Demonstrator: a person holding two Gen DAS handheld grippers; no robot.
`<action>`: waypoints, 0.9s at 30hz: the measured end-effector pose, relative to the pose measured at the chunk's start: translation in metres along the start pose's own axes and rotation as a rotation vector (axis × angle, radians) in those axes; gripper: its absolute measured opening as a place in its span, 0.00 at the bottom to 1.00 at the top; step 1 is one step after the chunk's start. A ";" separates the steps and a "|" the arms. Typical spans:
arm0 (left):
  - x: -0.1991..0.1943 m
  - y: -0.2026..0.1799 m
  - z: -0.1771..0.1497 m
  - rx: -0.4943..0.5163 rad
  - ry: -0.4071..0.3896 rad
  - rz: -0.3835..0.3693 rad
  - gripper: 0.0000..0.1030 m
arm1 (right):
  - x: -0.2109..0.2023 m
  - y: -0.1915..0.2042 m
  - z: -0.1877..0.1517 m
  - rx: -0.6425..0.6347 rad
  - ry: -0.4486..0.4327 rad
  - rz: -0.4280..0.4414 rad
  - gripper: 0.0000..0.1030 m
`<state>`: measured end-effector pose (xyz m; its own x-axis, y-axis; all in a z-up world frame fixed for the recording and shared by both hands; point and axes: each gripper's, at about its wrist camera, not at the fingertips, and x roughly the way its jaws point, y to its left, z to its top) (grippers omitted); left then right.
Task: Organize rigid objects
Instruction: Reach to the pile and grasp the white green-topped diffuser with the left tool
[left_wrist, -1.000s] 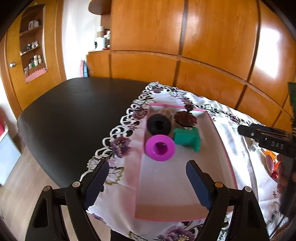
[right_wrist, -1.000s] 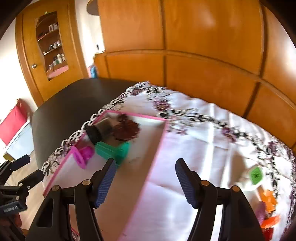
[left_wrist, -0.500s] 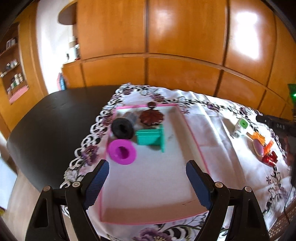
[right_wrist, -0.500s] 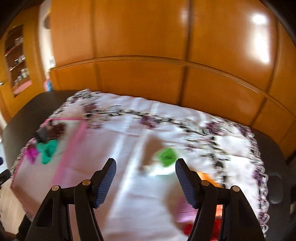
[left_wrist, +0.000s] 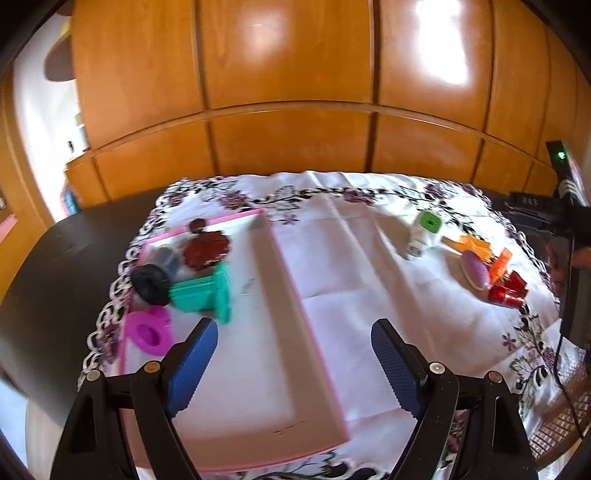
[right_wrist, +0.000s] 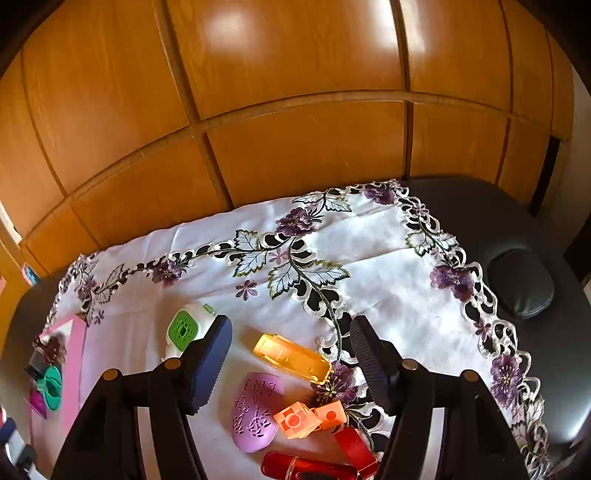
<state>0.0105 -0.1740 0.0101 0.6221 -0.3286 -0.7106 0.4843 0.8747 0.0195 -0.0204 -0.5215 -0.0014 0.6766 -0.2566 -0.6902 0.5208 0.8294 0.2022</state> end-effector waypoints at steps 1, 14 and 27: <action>0.002 -0.005 0.001 0.009 0.005 -0.009 0.83 | 0.000 0.000 -0.001 0.002 0.000 -0.001 0.65; 0.033 -0.037 0.006 0.046 0.104 -0.126 0.82 | 0.005 -0.025 0.000 0.129 0.041 -0.035 0.65; 0.086 -0.100 0.054 0.175 0.095 -0.215 0.86 | 0.006 -0.036 0.000 0.193 0.063 -0.013 0.65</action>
<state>0.0487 -0.3087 -0.0151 0.4369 -0.4579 -0.7743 0.7030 0.7108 -0.0237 -0.0345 -0.5529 -0.0125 0.6383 -0.2303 -0.7345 0.6238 0.7138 0.3183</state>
